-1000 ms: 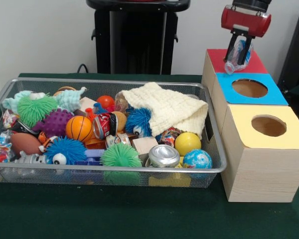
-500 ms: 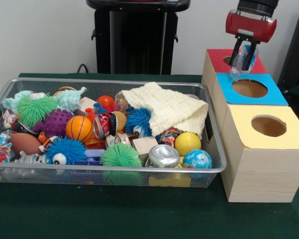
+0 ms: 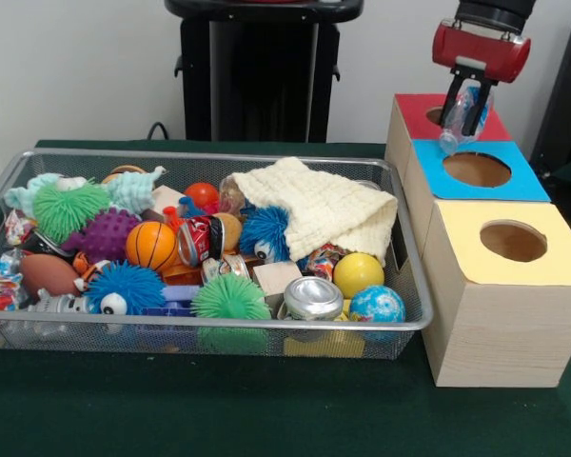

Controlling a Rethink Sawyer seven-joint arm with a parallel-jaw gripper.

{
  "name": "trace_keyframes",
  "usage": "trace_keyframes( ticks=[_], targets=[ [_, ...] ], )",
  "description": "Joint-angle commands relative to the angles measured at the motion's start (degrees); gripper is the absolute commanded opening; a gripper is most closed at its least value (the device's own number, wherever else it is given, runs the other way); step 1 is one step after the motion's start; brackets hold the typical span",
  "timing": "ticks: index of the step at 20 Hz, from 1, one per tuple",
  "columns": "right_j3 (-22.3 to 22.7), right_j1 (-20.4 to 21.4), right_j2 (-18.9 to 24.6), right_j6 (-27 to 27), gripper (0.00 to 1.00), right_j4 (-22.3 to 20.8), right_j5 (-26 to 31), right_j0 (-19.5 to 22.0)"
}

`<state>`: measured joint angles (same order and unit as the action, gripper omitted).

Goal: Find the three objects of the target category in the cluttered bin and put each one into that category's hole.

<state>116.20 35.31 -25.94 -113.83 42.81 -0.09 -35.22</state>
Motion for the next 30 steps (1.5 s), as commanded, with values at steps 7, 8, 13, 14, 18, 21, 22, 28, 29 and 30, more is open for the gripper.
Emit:
trace_keyframes(
  ticks=[7,8,13,14,18,21,22,28,29,30],
  targets=[
    [-9.32,-11.75,4.0,-15.21,0.0,6.64,3.25,-1.25],
    [-9.41,-11.81,4.07,-15.2,0.0,6.8,3.22,-1.25],
    [-10.74,-12.61,2.3,-15.69,0.0,8.48,5.47,-2.88],
    [-10.88,-12.64,2.12,-15.69,0.0,8.68,5.81,-3.04],
    [-11.63,-13.17,0.84,-15.82,0.0,9.25,7.42,-3.93],
    [-10.79,-12.73,2.96,-15.05,0.0,9.15,4.87,-2.59],
    [-10.78,-12.85,3.13,-15.01,0.0,9.25,4.54,-2.53],
    [-9.97,-13.11,6.31,-13.82,0.0,7.67,0.61,0.1],
    [-9.64,-13.09,7.28,-13.85,0.0,7.06,-0.74,0.87],
    [-9.3,-13.06,8.26,-13.88,0.0,6.44,-2.09,1.64]
  ],
)
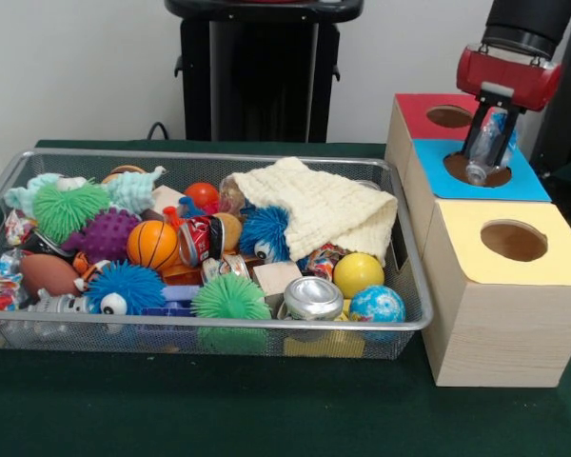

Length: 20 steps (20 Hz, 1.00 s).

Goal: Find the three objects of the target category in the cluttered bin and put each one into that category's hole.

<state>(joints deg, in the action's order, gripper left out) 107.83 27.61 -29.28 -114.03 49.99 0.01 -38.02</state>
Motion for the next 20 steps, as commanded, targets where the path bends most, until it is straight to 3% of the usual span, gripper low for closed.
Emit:
trace_keyframes(
  ticks=[1,13,20],
  targets=[
    [-0.51,-5.39,12.53,-13.95,0.0,-1.44,-3.72,5.12],
    [0.34,-6.82,16.44,-15.08,0.0,-7.23,-10.93,9.43],
    [-0.45,-8.0,15.88,-15.74,0.0,-7.71,-11.3,8.87]
  ],
)
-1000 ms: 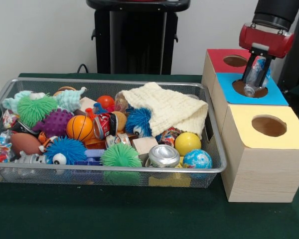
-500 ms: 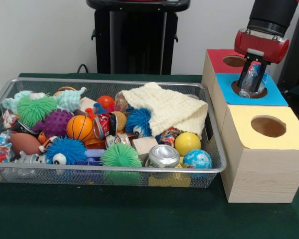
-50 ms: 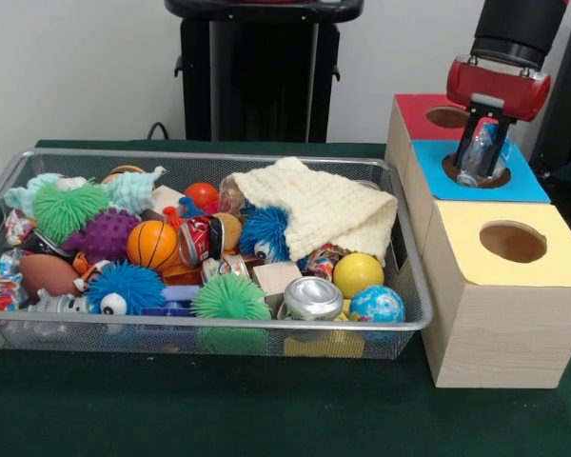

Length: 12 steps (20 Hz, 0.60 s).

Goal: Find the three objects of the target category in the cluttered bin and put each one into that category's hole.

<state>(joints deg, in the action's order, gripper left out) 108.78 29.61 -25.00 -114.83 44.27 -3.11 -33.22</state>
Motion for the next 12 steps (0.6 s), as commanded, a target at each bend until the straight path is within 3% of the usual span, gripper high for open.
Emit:
trace_keyframes(
  ticks=[1,12],
  targets=[
    [-1.48,-10.11,11.49,-14.87,0.0,-2.08,-8.11,4.03],
    [-1.33,-10.27,12.34,-15.98,0.0,-3.79,-9.89,5.0]
  ],
)
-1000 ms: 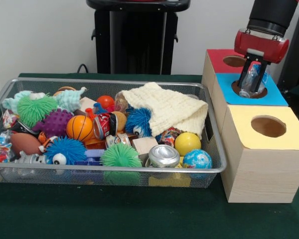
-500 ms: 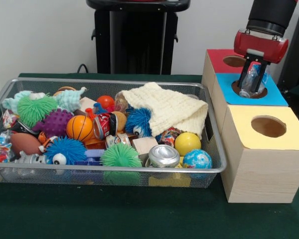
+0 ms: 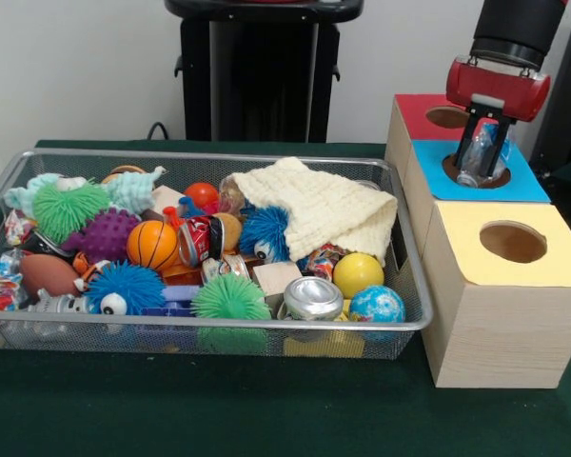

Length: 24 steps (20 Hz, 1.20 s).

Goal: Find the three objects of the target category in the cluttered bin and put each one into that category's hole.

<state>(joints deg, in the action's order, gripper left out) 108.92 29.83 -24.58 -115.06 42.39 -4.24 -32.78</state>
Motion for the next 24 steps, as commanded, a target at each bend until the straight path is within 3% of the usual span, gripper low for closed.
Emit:
trace_keyframes(
  ticks=[1,4,5,11,24],
  targets=[
    [-1.38,-10.4,12.13,-15.96,0.0,-2.26,-9.13,4.79],
    [-0.88,-9.84,13.46,-16.91,0.0,-3.88,-10.27,6.17],
    [-0.68,-9.61,14.02,-17.27,1.0,-4.52,-10.66,6.75],
    [0.08,-9.27,16.45,-18.68,1.0,-5.84,-12.3,8.68],
    [-0.66,-9.71,15.82,-20.67,1.0,-7.4,-11.66,8.38]
  ],
)
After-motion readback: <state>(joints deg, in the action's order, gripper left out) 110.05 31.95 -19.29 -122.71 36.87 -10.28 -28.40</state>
